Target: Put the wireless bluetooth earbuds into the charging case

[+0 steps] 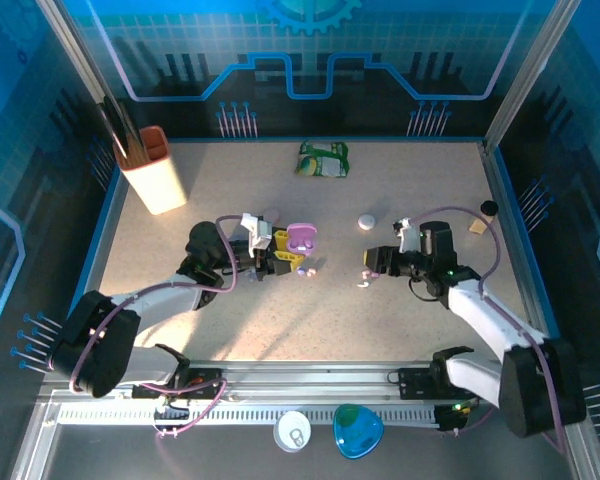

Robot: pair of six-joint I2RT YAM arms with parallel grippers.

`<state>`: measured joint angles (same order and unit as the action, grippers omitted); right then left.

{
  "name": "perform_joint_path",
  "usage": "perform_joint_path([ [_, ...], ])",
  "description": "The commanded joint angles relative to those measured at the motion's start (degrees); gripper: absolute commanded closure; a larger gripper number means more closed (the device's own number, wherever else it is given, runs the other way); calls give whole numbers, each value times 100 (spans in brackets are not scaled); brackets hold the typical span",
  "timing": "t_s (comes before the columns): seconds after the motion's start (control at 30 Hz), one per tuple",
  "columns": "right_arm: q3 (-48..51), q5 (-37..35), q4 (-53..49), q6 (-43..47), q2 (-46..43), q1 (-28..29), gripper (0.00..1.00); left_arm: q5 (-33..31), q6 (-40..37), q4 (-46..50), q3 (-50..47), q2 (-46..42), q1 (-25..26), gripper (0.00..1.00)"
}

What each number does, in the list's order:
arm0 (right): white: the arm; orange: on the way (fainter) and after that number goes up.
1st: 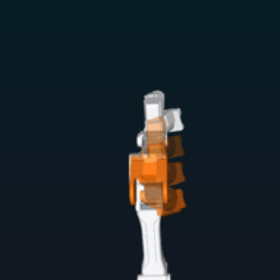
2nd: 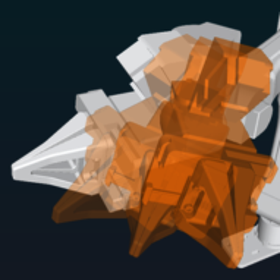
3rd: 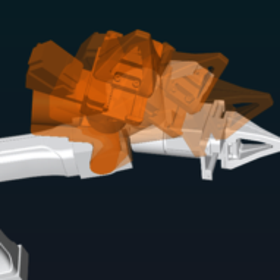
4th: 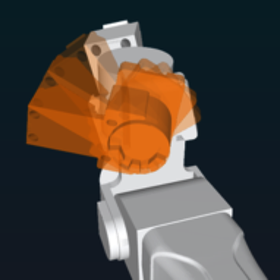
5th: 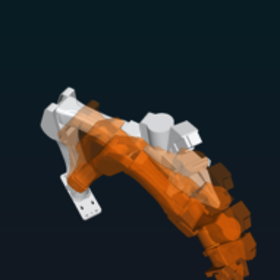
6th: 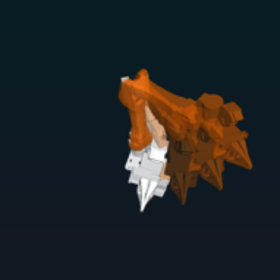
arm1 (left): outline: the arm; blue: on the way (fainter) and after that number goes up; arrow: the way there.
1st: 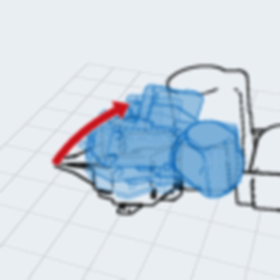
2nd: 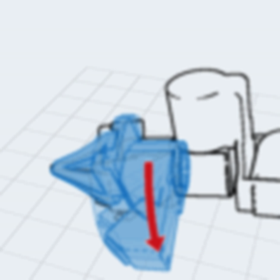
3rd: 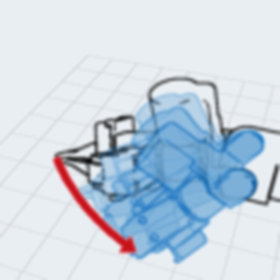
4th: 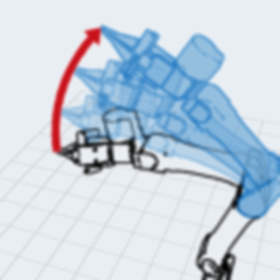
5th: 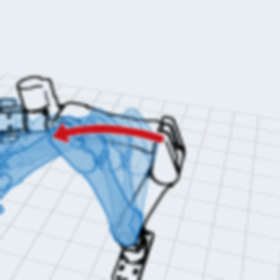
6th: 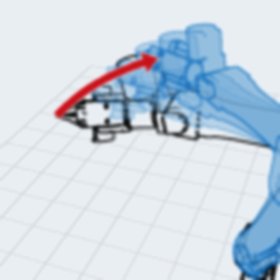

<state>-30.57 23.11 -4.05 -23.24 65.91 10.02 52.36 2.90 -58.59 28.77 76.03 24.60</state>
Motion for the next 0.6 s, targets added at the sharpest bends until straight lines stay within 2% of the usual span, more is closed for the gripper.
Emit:
perform_joint_path([
  [0.0,-423,-180,-559,-156,658,-145,43,134,-9,-197,120,17,9,68],
  [0.17,-608,-149,-528,-362,1369,-178,43,133,-20,-158,76,-44,3,68],
  [0.57,-1191,-137,-731,59,2128,-183,43,178,35,-230,76,-42,10,68],
])
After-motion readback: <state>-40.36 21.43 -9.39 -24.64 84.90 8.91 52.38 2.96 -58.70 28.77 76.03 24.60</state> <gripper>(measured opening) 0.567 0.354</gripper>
